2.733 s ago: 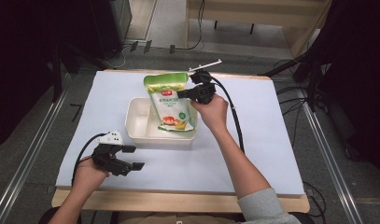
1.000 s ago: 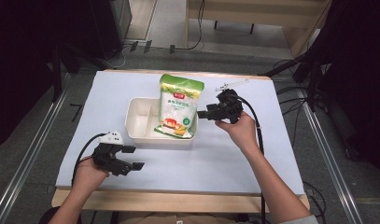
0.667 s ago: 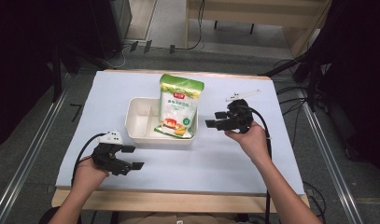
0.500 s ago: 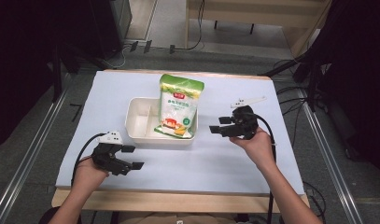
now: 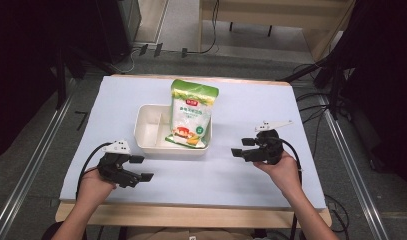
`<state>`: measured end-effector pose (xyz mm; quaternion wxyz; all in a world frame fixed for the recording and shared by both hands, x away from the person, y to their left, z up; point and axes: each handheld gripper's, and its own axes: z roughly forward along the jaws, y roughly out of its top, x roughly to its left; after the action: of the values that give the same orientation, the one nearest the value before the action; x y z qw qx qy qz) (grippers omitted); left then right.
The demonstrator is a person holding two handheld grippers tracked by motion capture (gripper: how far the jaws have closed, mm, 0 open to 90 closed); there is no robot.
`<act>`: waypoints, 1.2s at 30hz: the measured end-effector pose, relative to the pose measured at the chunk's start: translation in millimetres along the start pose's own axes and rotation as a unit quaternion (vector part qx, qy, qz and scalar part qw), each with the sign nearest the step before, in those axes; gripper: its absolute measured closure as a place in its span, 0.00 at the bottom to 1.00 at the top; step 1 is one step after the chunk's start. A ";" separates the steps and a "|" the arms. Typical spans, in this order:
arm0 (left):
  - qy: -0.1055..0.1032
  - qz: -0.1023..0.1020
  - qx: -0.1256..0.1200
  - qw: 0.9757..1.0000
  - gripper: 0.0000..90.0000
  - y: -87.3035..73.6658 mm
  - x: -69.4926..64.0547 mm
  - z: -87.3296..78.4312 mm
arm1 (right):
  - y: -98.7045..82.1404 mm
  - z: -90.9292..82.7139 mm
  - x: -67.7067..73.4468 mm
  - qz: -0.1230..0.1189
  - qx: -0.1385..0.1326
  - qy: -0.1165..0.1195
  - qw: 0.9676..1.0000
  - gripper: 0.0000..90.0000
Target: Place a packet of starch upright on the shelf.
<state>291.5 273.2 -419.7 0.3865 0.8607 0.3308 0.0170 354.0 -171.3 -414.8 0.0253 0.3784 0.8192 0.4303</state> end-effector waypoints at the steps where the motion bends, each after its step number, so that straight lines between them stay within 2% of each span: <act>1: -0.001 -0.001 -0.001 1.000 0.26 -0.1 0.5 -0.1 | -5.3 1.3 -1.0 0.001 -0.005 -0.004 1.000 0.37; 5: -0.002 0.000 0.001 1.000 0.26 0.4 0.3 0.5 | -11.6 2.4 -4.1 -0.003 -0.009 -0.005 1.000 0.37; 9: -0.002 0.004 0.014 1.000 0.26 0.1 -0.4 1.2 | -18.8 7.7 -8.8 0.011 -0.014 -0.009 1.000 0.37; 12: -0.004 0.003 0.009 1.000 0.26 0.4 -0.2 1.9 | -20.9 12.4 -10.1 0.017 -0.002 -0.009 1.000 0.38; 13: -0.004 0.004 0.008 1.000 0.26 0.8 -0.7 1.8 | -21.5 14.5 -11.6 0.021 0.014 -0.005 1.000 0.42; 16: -0.003 0.007 0.009 1.000 0.26 0.9 -1.2 2.0 | -22.3 14.2 -13.8 0.029 0.016 -0.005 0.999 0.42; 36: -0.004 0.012 0.015 1.000 0.26 1.7 -1.8 3.8 | -25.8 18.5 -17.3 0.027 0.023 -0.014 0.999 0.40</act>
<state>292.1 268.9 -420.8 0.3746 0.8704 0.3194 0.0126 357.7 -178.5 -450.0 0.0160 0.4070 0.8179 0.4064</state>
